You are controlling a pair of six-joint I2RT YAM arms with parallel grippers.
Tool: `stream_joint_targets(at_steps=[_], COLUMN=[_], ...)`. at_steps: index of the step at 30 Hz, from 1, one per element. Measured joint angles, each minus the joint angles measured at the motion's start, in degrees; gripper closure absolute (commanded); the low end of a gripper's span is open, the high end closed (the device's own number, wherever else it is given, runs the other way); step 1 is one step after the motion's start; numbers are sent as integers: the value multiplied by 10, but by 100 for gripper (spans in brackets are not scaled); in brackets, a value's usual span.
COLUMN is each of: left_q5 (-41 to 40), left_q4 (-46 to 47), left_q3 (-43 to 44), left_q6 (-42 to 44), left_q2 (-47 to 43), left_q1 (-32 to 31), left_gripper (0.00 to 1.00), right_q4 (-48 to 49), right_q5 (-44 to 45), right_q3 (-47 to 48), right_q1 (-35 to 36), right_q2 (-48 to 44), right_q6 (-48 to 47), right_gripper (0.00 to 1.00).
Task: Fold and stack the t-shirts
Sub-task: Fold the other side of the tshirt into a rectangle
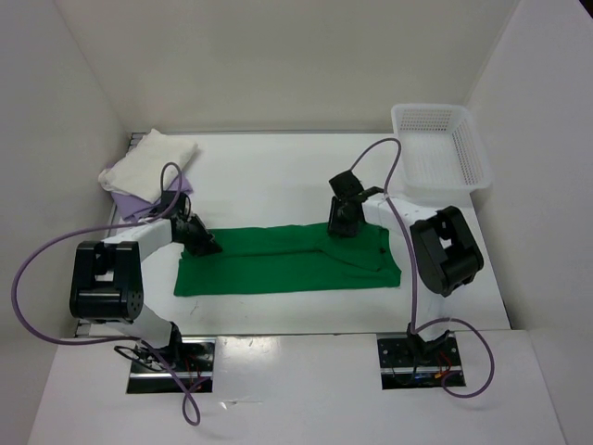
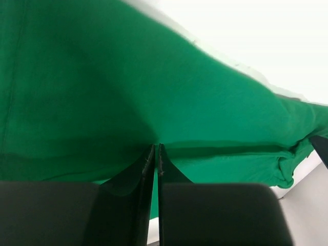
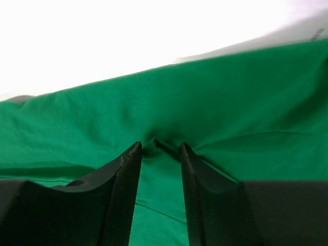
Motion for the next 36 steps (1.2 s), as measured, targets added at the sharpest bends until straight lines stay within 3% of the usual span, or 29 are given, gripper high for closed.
stream_joint_targets(at_steps=[14, 20, 22, 23, 25, 28, 32, 36], left_q5=[28, 38, 42, 45, 49, 51, 51, 50], left_q4=[-85, -90, -82, -76, -66, -56, -35, -9], left_q3=[-45, -25, -12, -7, -1, 8, 18, 27], left_q6=[6, 4, 2, 1, -7, -14, -27, -38], left_q2=[-136, -176, -170, -166, -154, -133, -105, -59], left_q1=[30, 35, 34, 33, 32, 21, -2, -25], left_gripper=[89, 88, 88, 88, 88, 88, 88, 88], right_q4=[-37, -66, -75, -78, -86, -99, -115, -106], right_q5=[7, -41, -60, -71, -96, -133, -140, -123], right_q3=[0, -38, -57, -68, -85, -95, -81, -60], right_q1=[55, 63, 72, 78, 91, 103, 100, 79], right_q2=[-11, -80, -107, -121, -144, -161, -162, -157], right_q6=[-7, -16, -16, -14, -7, -4, -6, -5], right_gripper=[96, 97, 91, 73, 58, 55, 69, 97])
